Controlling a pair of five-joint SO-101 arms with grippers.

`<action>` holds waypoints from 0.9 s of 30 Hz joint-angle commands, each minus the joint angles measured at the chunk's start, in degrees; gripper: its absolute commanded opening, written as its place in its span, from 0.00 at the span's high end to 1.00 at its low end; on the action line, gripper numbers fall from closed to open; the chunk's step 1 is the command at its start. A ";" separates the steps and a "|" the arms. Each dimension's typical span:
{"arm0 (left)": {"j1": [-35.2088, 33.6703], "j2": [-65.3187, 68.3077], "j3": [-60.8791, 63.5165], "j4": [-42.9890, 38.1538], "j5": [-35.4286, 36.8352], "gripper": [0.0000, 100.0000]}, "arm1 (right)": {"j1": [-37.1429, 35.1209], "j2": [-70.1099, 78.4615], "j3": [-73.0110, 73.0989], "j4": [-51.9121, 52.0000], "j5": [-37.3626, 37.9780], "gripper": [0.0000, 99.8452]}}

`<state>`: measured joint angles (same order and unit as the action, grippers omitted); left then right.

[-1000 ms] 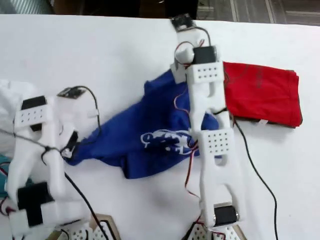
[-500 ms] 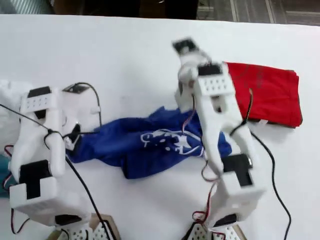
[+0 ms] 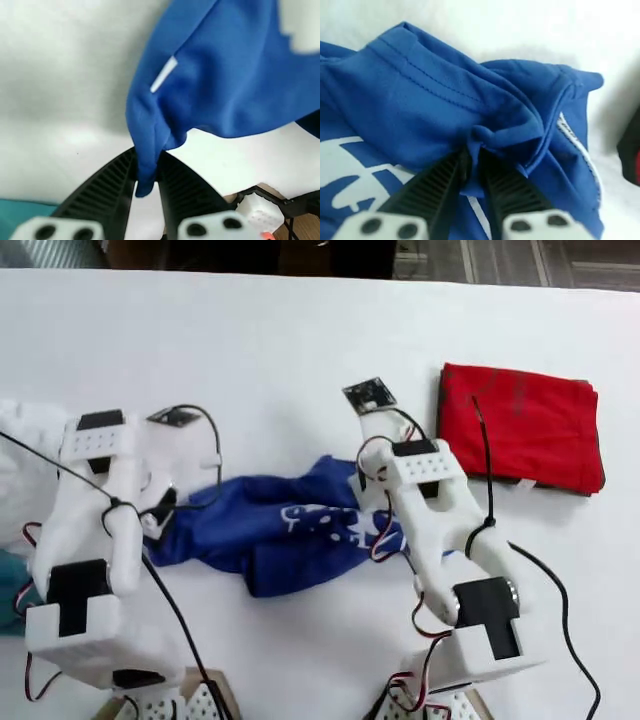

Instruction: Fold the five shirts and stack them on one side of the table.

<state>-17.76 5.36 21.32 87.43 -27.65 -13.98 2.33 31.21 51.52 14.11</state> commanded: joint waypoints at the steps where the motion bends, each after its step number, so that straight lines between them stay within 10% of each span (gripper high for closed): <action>1: 0.35 -0.26 -0.57 0.44 -0.53 0.97 | -0.66 -0.66 -0.09 -0.31 0.44 0.98; 12: 0.53 -0.26 0.31 0.18 -0.53 0.97 | -0.57 -8.75 -11.87 7.08 0.44 0.83; 27: 0.35 -0.35 0.48 -1.41 -0.53 0.97 | 0.31 12.09 -29.63 8.48 0.00 0.87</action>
<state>-17.76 5.36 22.11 87.08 -27.65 -13.98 12.88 6.42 59.25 14.11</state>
